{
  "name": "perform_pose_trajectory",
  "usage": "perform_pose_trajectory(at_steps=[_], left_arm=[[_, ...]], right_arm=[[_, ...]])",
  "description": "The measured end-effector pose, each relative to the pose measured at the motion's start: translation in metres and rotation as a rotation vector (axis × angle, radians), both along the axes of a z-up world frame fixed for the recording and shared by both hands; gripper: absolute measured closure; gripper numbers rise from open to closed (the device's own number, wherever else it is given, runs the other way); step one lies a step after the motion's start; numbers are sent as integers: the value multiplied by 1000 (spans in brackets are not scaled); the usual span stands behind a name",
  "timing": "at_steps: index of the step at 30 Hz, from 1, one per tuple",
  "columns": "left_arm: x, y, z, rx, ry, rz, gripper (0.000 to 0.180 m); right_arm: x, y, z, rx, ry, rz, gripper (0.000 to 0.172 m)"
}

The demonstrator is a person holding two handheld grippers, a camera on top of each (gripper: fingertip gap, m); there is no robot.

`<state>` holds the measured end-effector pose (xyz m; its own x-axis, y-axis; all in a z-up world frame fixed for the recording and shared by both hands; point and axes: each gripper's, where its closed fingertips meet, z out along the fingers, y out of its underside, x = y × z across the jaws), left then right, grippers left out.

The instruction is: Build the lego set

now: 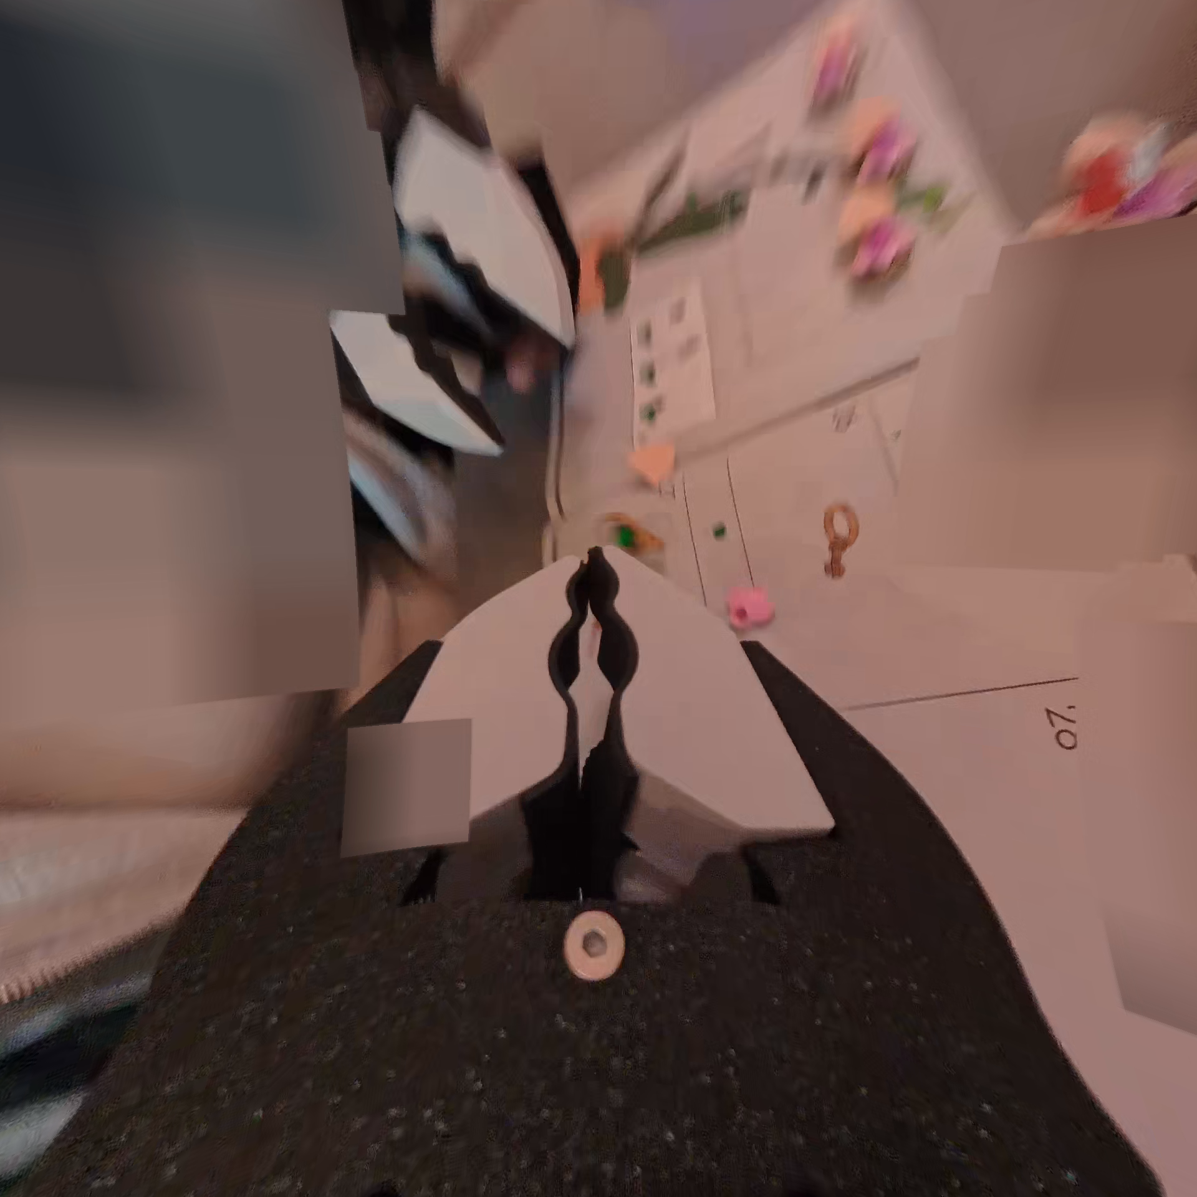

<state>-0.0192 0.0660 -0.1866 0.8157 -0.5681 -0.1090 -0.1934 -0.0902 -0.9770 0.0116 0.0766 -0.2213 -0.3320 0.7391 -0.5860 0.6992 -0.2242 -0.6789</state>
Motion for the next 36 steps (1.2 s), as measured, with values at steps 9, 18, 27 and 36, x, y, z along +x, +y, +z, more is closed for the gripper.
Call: perform_pose_trajectory(at_steps=[9,18,27,36], left_arm=[[-38,-3,-2,-97,23,130,157],[-51,-15,-21,-108,138,122,159],[-50,-17,-17,-78,107,95,159],[-54,-16,-7,-8,64,107,154]], right_arm=[[-6,13,-3,104,28,-205,169],[-53,4,-32,649,6,114,161],[-61,2,-38,992,144,176,168],[-66,-4,-5,660,330,-56,171]])
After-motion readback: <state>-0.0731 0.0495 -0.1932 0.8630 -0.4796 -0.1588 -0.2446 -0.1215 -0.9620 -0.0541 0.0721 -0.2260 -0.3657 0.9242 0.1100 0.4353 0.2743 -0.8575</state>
